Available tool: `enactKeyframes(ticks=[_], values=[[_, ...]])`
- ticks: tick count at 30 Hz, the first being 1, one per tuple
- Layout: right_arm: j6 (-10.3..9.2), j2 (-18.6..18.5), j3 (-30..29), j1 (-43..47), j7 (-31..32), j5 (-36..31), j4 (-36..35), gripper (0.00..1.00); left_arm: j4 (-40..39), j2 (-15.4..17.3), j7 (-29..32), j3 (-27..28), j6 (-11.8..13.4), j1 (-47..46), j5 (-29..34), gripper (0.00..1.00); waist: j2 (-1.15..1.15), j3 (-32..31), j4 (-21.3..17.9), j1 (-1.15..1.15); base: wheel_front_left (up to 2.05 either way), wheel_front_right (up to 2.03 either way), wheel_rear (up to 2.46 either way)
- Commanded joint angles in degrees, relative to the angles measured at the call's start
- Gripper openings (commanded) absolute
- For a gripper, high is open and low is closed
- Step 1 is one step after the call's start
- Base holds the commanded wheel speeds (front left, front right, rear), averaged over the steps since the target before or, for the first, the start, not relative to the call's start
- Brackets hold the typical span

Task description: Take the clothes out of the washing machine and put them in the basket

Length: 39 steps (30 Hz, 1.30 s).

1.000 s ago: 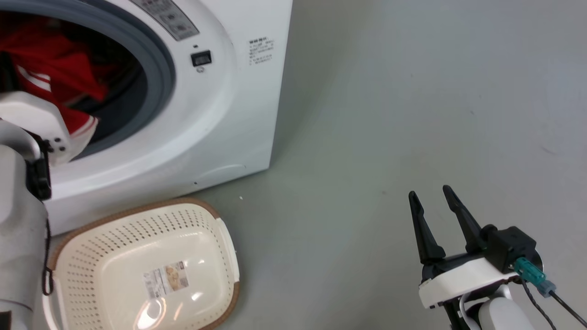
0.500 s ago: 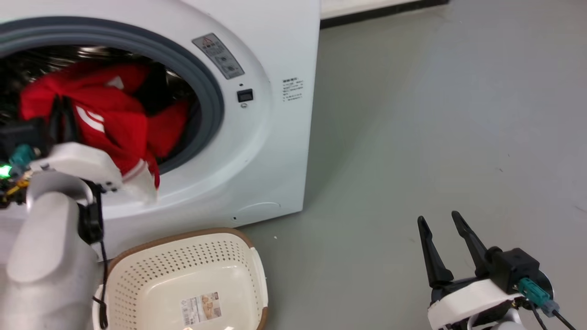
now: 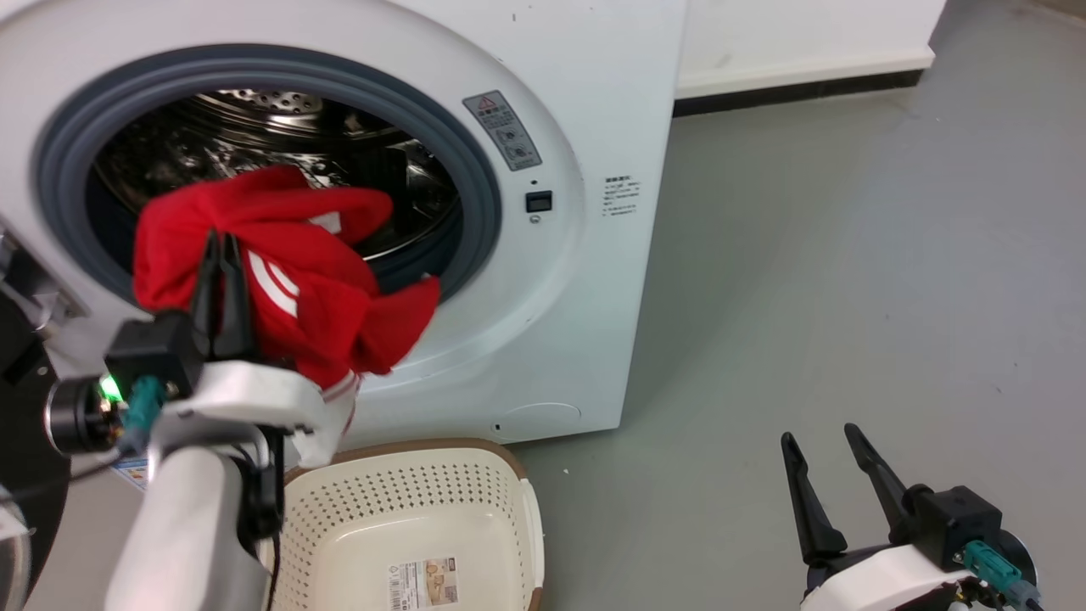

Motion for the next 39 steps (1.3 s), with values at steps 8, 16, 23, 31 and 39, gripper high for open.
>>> enactKeyframes(ticks=[8, 16, 23, 31, 39], values=[[-0.04, 0.1, -0.2, 2.2, 1.6, -1.0, -2.1, 1.00, -10.6, -3.2, -0.4, -2.2, 2.0, 10.8, 1.0, 0.00, 0.00, -1.7, 3.6, 0.01, 0.00, 0.00, 0.00], [-0.04, 0.1, 0.0, 2.6, 2.7, -1.6, -4.1, 1.00, -13.5, -5.4, 0.0, -3.9, 3.1, 18.5, 0.0, 0.00, 0.00, 0.2, 6.1, 0.01, 0.00, 0.00, 0.00], [-0.04, 0.1, -0.4, -0.1, 2.9, -1.7, -5.4, 1.00, -9.4, -6.9, -0.2, -3.9, 3.1, 18.5, -1.3, 0.00, 0.00, 6.1, 7.1, 0.01, 0.00, 0.00, 0.00], [-0.04, 0.1, 0.2, -3.8, 2.1, -1.7, -5.5, 1.00, -2.2, -9.1, -0.4, -2.0, 2.1, 15.6, -1.9, 0.00, 0.00, 14.3, 6.6, 0.01, 0.00, 0.00, 0.00], [-0.04, 0.1, 0.9, -8.6, 1.6, -2.4, -6.0, 1.00, 4.1, -11.0, -0.4, 0.3, 0.7, 11.1, -0.4, 0.00, 0.00, 24.1, 5.3, 0.01, 0.00, 0.00, 0.00]])
